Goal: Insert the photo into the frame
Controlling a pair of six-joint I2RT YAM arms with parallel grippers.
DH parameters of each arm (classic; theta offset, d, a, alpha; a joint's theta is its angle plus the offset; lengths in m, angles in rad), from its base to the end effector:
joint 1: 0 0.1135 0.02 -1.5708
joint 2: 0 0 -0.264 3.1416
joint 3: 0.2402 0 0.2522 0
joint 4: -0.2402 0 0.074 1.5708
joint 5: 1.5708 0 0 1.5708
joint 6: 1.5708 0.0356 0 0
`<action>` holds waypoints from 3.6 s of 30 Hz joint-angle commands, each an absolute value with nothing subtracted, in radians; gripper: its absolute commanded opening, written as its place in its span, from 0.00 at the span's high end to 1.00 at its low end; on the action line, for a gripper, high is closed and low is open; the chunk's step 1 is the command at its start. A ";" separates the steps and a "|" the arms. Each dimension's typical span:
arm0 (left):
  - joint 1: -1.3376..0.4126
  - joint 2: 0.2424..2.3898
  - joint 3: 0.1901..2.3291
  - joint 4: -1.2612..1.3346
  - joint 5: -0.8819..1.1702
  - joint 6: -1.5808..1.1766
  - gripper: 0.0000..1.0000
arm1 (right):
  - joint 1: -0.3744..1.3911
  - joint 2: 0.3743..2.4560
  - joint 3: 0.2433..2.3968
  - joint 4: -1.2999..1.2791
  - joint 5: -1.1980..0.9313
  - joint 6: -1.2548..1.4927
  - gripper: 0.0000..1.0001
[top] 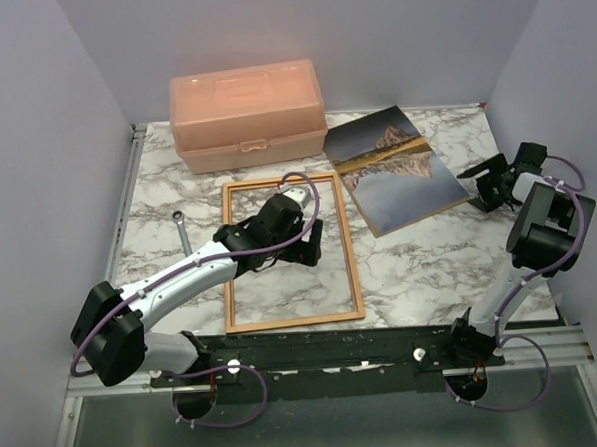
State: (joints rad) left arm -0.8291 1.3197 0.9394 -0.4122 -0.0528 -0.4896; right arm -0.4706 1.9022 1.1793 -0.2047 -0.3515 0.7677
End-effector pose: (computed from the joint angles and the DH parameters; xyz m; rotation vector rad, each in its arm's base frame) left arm 0.1912 -0.2060 0.2560 0.3858 2.4067 -0.5614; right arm 0.3565 -0.1676 0.1601 1.3307 2.1222 0.5624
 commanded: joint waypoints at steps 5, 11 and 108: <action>-0.835 1.321 0.942 -0.414 -0.073 -0.476 0.02 | -0.472 1.925 1.244 -0.207 -0.263 0.768 0.18; -0.835 1.332 0.942 -0.411 -0.069 -0.477 0.02 | -0.471 1.964 1.266 -0.207 -0.252 0.752 0.19; -0.463 0.921 0.668 -0.302 0.313 -0.828 0.01 | 0.842 1.606 1.065 -0.315 -0.094 0.681 0.94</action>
State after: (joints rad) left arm -0.4824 0.9535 0.6964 -0.3363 0.2783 -0.8001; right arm 0.8143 1.6310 1.1179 -0.4824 -0.0036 0.5884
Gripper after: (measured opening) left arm 0.984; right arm 0.055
